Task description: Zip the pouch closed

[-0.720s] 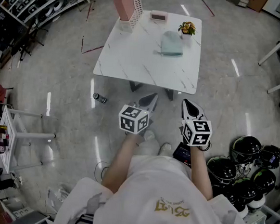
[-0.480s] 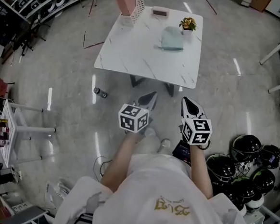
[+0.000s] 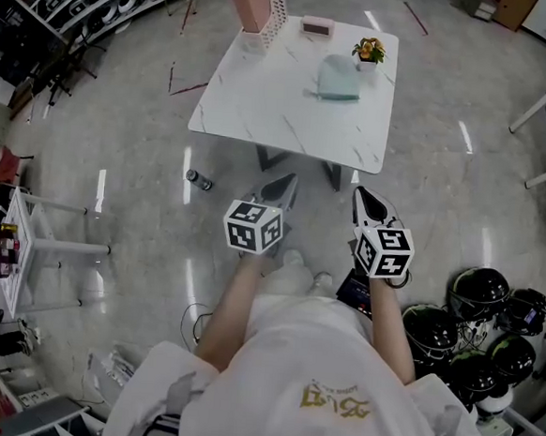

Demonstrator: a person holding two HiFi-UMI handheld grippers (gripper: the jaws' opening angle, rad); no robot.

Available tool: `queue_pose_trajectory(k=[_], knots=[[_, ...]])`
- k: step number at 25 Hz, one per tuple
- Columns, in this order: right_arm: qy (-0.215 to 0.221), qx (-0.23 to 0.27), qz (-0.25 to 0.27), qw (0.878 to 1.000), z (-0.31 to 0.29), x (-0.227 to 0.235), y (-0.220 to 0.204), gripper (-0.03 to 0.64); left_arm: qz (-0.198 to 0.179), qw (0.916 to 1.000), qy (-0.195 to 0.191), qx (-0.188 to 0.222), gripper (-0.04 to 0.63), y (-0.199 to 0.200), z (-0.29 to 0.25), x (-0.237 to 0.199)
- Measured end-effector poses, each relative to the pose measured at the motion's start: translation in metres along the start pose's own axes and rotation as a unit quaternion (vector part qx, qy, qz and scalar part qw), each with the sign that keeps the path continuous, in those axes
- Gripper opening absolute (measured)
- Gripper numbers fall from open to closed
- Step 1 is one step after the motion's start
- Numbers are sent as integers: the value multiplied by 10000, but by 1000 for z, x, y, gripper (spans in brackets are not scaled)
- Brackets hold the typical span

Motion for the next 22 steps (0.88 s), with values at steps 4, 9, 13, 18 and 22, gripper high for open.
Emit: queue_pose_trajectory(k=[4,9,13,18,22], knots=[[-192,175,58,9996,-4,6,8,12,75,9997,78,233,53,10,1,-7],[-238,356,7,9991,-15,10,23,126,478,9983,-63,341,190,22,-7,-19],[-302,258,-22,9992,-34,15,25,137,470,9987,-128,159,201,24,-23,-32],[-437,145,-48,9989,-77,27,29,141,395,9990,-217,55,192,36,-60,-64],[-761,39,-60,9971,-122,41,36,140,362,9980,-491,-150,192,50,-103,-99]])
Point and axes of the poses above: the fingertips, and each gripper's own axes: z backward along the fingers, x to its right, y out of its top, the point moved 3 cm from there along z, backward along the fingers, and after that the axes turned 2 degrees about z, right-handed, at the moved point
